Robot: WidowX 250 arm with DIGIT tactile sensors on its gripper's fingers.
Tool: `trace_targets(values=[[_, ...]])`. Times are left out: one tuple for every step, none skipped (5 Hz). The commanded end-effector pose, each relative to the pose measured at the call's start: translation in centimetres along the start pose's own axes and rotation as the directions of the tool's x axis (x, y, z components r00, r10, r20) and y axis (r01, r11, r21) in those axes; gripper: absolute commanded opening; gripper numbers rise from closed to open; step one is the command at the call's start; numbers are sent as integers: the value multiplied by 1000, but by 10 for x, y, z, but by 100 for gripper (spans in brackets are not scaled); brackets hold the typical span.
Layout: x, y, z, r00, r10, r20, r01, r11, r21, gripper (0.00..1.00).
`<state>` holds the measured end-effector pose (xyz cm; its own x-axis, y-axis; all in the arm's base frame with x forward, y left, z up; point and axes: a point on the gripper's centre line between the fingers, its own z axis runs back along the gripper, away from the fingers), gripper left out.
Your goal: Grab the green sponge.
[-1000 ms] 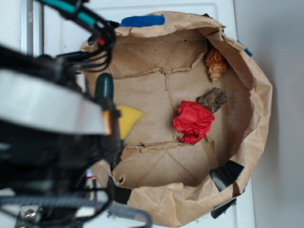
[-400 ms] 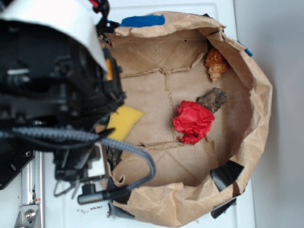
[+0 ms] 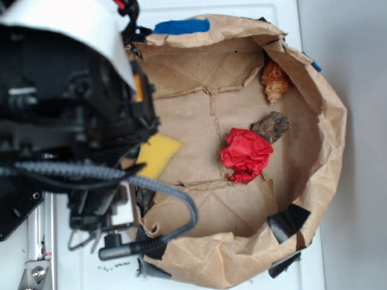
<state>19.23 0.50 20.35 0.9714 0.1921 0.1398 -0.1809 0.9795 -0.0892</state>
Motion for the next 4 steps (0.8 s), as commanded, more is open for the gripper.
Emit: trace_targets(values=[[24, 2, -19, 998, -52, 34, 50, 996, 72, 100], [41, 5, -32, 997, -70, 42, 66, 993, 94, 100], [44, 11, -49, 997, -77, -12, 78, 993, 92, 100], [46, 22, -78, 983, -154, -98, 159, 986, 40, 100]])
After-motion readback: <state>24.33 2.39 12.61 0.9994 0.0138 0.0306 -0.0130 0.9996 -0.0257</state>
